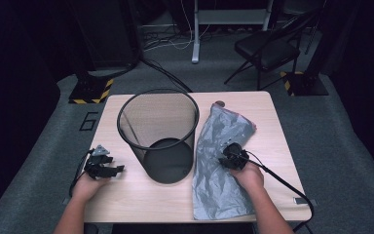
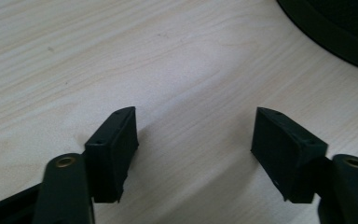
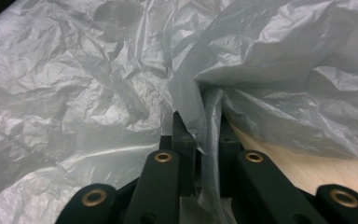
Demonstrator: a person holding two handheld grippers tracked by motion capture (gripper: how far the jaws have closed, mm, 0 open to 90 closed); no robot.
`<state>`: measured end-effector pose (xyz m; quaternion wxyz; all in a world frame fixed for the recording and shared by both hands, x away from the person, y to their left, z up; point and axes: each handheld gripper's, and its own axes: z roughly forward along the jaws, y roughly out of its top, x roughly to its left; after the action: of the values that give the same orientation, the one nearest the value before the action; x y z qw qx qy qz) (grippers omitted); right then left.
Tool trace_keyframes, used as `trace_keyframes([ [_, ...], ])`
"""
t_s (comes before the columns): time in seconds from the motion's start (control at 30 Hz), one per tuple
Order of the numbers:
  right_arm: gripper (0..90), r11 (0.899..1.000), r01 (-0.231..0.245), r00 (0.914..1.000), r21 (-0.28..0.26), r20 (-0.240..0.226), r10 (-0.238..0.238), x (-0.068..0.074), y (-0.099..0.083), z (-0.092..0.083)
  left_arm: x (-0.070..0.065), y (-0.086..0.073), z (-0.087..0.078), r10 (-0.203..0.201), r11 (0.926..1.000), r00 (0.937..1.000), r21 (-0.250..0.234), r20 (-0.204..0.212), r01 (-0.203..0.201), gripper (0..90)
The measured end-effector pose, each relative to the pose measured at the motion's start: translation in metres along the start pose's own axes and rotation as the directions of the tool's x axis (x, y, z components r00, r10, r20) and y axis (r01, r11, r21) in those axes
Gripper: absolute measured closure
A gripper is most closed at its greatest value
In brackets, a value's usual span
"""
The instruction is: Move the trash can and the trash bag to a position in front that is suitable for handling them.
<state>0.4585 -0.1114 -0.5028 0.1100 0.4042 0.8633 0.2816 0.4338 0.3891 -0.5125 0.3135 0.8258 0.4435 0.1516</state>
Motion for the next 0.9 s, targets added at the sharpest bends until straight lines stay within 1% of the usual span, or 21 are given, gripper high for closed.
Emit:
trace_keyframes([
  [0.03,83.4,1.0,-0.002,1.0,0.015,0.007,0.002,0.0,0.0,-0.001,-0.001,0.002,-0.002,-0.002,1.0,1.0,-0.007,0.007,0.002,33.1],
  [0.07,83.6,1.0,0.012,0.9997,0.023,0.02,-0.013,-0.001,0.0,-0.003,-0.001,0.004,-0.004,-0.004,0.9999,0.9999,-0.014,0.01,0.005,33.3],
  [0.13,83.7,0.999,0.022,0.9981,0.044,0.057,-0.025,-0.003,-0.002,-0.006,-0.002,0.009,-0.011,0.005,0.9996,0.9999,-0.029,0.01,-0.005,33.4],
  [0.17,83.8,0.999,0.015,0.9975,0.048,0.068,-0.019,-0.005,-0.003,-0.007,-0.003,0.011,-0.014,-0.004,0.9987,0.9999,-0.051,0.012,0.005,33.4],
  [0.2,83.8,0.999,0.009,0.9974,0.046,0.071,-0.012,-0.007,-0.005,-0.008,-0.003,0.015,-0.019,-0.008,0.9974,0.9997,-0.072,0.025,0.01,33.4],
  [0.23,83.9,0.999,-0.015,0.9978,0.043,0.065,0.012,-0.01,-0.006,-0.01,-0.004,0.018,-0.023,-0.014,0.9964,0.9994,-0.083,0.032,0.017,33.6],
  [0.27,83.9,0.999,-0.022,0.9978,0.046,0.063,0.019,-0.012,-0.007,-0.011,-0.004,0.02,-0.026,-0.02,0.9952,0.9991,-0.095,0.038,0.023,33.9],
  [0.33,84.0,0.999,-0.023,0.9972,0.048,0.072,0.019,-0.013,-0.008,-0.012,-0.004,0.026,-0.032,-0.027,0.9936,0.9985,-0.109,0.047,0.032,34.6],
  [0.37,84.0,0.999,-0.018,0.9971,0.049,0.075,0.015,-0.013,-0.008,-0.012,-0.004,0.031,-0.036,-0.032,0.9924,0.9981,-0.117,0.052,0.038,35.0],
  [0.43,84.0,0.998,-0.022,0.9969,0.053,0.077,0.018,-0.014,-0.009,-0.013,-0.003,0.04,-0.043,-0.044,0.9922,0.9979,-0.114,0.047,0.049,35.0],
  [0.5,84.0,0.998,-0.03,0.9967,0.048,0.077,0.026,-0.014,-0.009,-0.012,-0.002,0.051,-0.051,-0.034,0.9916,0.9981,-0.123,0.051,0.04,34.8],
  [0.53,84.0,0.998,-0.027,0.9969,0.048,0.076,0.023,-0.015,-0.01,-0.013,-0.003,0.056,-0.055,-0.04,0.9898,0.9976,-0.134,0.056,0.047,34.4],
  [0.6,84.0,0.998,-0.026,0.9968,0.05,0.077,0.022,-0.016,-0.01,-0.013,-0.004,0.067,-0.064,-0.023,0.9887,0.9978,-0.146,0.063,0.032,34.0],
  [0.67,84.0,0.998,-0.035,0.9965,0.048,0.077,0.031,-0.016,-0.011,-0.013,-0.007,0.077,-0.073,0.002,0.9876,0.9982,-0.157,0.059,0.007,32.6],
  [0.8,83.9,0.998,-0.038,0.9966,0.043,0.074,0.035,-0.017,-0.012,-0.014,-0.015,0.093,-0.09,0.04,0.9863,0.997,-0.163,0.066,-0.029,32.0],
  [0.9,83.5,0.998,-0.045,0.9967,0.035,0.068,0.043,-0.018,-0.014,-0.014,-0.019,0.104,-0.103,0.053,0.9858,0.9956,-0.163,0.076,-0.04,31.9],
])
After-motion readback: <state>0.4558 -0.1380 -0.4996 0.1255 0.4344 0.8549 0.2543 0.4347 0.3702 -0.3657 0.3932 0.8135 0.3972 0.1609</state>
